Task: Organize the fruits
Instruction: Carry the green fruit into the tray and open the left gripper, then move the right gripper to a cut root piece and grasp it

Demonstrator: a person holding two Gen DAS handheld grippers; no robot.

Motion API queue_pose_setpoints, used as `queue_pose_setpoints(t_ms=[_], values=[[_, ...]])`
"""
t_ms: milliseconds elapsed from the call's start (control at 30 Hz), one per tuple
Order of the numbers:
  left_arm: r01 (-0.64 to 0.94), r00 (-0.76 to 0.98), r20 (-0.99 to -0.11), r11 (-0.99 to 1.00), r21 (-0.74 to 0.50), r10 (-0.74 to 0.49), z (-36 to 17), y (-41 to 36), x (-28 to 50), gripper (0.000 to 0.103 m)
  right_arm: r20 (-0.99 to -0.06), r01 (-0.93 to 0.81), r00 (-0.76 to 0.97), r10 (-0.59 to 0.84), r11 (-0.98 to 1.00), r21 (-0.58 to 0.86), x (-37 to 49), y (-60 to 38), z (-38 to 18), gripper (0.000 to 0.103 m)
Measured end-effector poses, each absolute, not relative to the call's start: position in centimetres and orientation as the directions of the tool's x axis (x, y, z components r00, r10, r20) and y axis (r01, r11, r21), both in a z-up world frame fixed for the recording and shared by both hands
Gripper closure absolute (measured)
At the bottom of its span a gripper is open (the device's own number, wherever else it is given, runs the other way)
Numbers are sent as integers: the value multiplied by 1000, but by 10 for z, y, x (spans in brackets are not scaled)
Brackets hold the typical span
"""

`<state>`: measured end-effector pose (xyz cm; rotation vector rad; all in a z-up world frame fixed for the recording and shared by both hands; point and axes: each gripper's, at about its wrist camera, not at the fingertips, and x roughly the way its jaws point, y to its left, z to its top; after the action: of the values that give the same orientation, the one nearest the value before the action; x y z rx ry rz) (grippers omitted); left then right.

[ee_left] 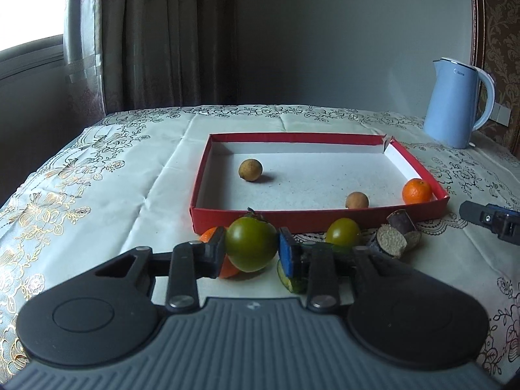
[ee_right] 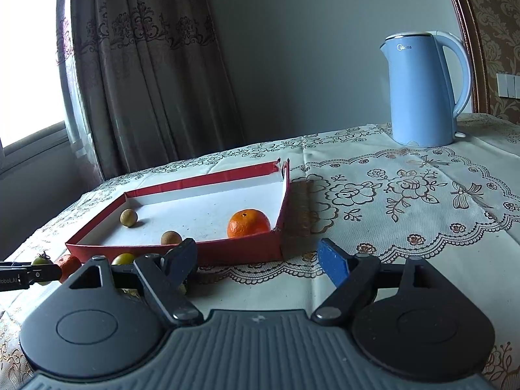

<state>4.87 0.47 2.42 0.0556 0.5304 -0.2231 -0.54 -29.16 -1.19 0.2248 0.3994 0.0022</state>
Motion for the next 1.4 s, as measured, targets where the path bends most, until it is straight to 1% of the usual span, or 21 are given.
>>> queue_pose_setpoints(t_ms=[133,333,467,633,700,800,900,967,1033,1133,1167,1233,1300,1400], values=[[230,850,-491,973,24,-188,33,-12,73,72,-386,41,921,49,974,222,-5,-292,-12,21],[204,840,-517,979,19,-165,35,-24,121,72,-390,38,919,61,970,242,-3,-295,-13,21],[185,834,-534,982,31,-140,28,-26,136,72,-393,39,917,70,964,263,-2,-298,-14,21],[164,838,-533,986,43,-116,20,-24,137,50,-393,35,916,84,957,287,0,-301,-15,21],[155,847,-521,987,48,-108,22,-21,131,27,-391,33,916,90,954,297,0,-302,-15,21],[143,868,-485,989,43,-105,29,-11,112,11,-387,28,917,98,952,306,0,-303,-15,21],[118,885,-458,992,39,-88,34,4,89,3,-373,20,923,98,953,301,-2,-303,-15,21],[84,895,-441,996,25,-65,34,21,70,0,-350,1,931,102,959,283,-6,-300,-13,21],[47,900,-433,999,3,-41,31,40,54,0,-328,-26,938,108,970,243,-10,-292,-11,21],[-25,908,-418,1000,10,27,22,65,36,0,-293,-80,947,130,981,176,-16,-277,-7,21],[-53,907,-418,999,12,53,19,72,33,0,-278,-104,950,144,983,154,-18,-271,-6,16],[-87,896,-438,996,-4,76,12,86,32,0,-244,-160,953,180,982,99,-26,-255,-2,14],[-109,888,-451,994,-16,91,3,95,33,0,-237,-208,948,214,977,51,-32,-236,1,8],[-131,872,-480,991,-42,95,-4,105,37,0,-271,-261,931,247,965,-18,-34,-200,3,6]])
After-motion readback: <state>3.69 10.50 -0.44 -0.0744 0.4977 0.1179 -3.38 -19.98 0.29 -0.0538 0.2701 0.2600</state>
